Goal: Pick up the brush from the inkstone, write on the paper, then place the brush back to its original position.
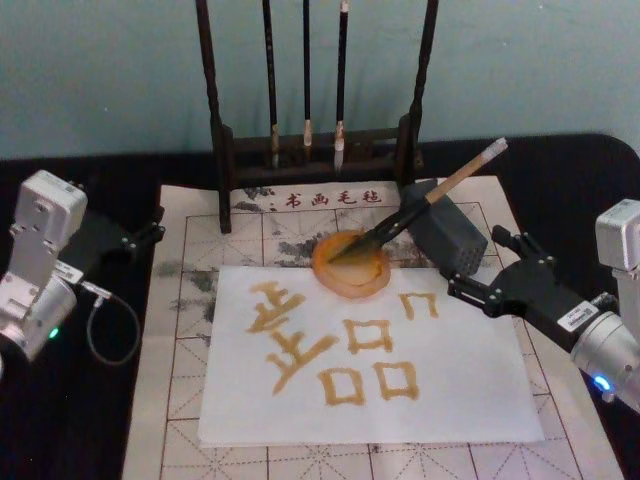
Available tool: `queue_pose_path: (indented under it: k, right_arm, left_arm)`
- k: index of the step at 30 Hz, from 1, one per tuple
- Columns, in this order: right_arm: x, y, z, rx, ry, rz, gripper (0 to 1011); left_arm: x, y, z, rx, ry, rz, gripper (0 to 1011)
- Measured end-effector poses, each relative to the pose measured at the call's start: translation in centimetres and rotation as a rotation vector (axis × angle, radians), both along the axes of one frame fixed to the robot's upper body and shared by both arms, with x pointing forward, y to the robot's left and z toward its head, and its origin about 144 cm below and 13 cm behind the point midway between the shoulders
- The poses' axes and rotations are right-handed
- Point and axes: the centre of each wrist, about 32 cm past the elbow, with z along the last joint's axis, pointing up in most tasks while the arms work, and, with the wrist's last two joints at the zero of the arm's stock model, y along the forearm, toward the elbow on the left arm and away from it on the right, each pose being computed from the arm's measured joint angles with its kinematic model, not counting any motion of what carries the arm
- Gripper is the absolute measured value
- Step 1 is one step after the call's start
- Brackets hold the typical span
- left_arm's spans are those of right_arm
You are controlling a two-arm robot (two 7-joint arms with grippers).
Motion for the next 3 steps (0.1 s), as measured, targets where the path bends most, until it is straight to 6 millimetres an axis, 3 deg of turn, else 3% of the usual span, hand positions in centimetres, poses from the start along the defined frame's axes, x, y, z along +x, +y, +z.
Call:
queue_pose_path:
  k: [3]
  right_arm:
    - [0.00, 0.00, 0.00, 0.000, 0.000, 0.000, 1002]
  left_arm:
    - [0.00, 0.00, 0.00, 0.000, 0.000, 0.000, 1001]
